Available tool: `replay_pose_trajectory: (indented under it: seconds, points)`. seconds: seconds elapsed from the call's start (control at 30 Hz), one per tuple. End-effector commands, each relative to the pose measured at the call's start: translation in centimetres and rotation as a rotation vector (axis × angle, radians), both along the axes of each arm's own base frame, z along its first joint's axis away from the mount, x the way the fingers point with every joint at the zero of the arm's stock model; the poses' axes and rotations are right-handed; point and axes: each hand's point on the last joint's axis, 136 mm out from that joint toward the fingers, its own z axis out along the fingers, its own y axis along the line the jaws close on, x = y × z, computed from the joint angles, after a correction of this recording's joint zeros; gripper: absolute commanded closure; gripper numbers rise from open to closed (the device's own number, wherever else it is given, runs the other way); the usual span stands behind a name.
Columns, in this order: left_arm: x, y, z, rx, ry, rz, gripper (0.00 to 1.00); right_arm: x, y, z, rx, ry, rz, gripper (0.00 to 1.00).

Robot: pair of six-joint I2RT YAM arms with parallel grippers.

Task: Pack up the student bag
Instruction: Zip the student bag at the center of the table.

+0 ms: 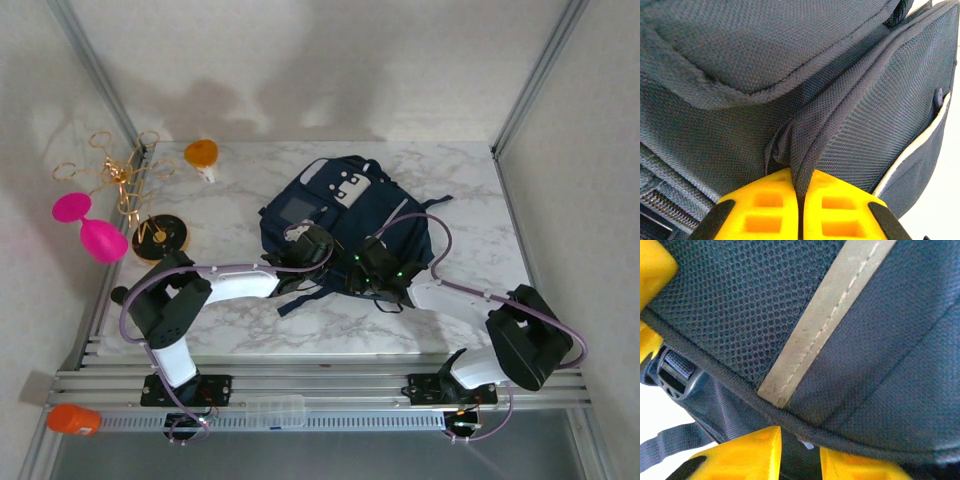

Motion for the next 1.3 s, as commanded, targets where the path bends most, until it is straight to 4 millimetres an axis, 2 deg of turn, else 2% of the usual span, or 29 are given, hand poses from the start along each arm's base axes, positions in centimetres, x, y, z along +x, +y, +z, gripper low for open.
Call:
replay_pose_trajectory:
  seconds: [0.0,0.07,0.2,0.3,0.47,0.6,0.77,1.03,1.1,1.2,1.27]
  points:
    - [0.9,-0.8,3.0,-0.091,-0.050,0.007,1.00,1.5,0.5,0.0,-0.023,-0.037,-0.030,0.74]
    - [0.7,-0.7,3.1,-0.090,-0.049,0.007,1.00,1.8,0.6,-0.4,-0.043,-0.035,-0.030,0.78]
    - [0.9,0.0,3.5,-0.059,-0.067,0.020,1.00,2.0,0.2,0.2,-0.065,-0.054,-0.032,0.86]
    - [1.0,0.7,3.7,-0.040,-0.072,0.028,1.00,1.7,-0.9,0.5,-0.095,-0.066,-0.046,0.94]
    - [1.5,2.2,4.6,-0.003,-0.098,0.045,1.00,0.9,-2.7,1.5,-0.133,-0.083,-0.053,0.99]
    - [2.1,3.9,4.7,0.031,-0.100,0.055,1.00,0.4,-3.9,1.9,-0.116,-0.082,-0.042,1.00]
    - [2.9,6.5,5.0,0.073,-0.104,0.070,1.00,0.2,-6.0,2.8,-0.176,-0.099,-0.050,1.00]
    - [4.1,9.4,5.9,0.118,-0.114,0.071,1.00,0.5,-7.0,5.0,-0.205,-0.155,-0.045,1.00]
    - [4.2,9.5,6.0,0.122,-0.116,0.062,1.00,0.7,-6.3,5.4,-0.190,-0.164,-0.013,1.00]
    - [4.2,8.8,6.2,0.092,-0.119,0.041,1.00,0.2,-3.0,6.3,-0.079,-0.177,0.097,1.00]
    - [4.1,8.4,6.1,0.070,-0.112,0.032,1.00,0.1,-2.2,6.6,-0.052,-0.178,0.093,1.00]
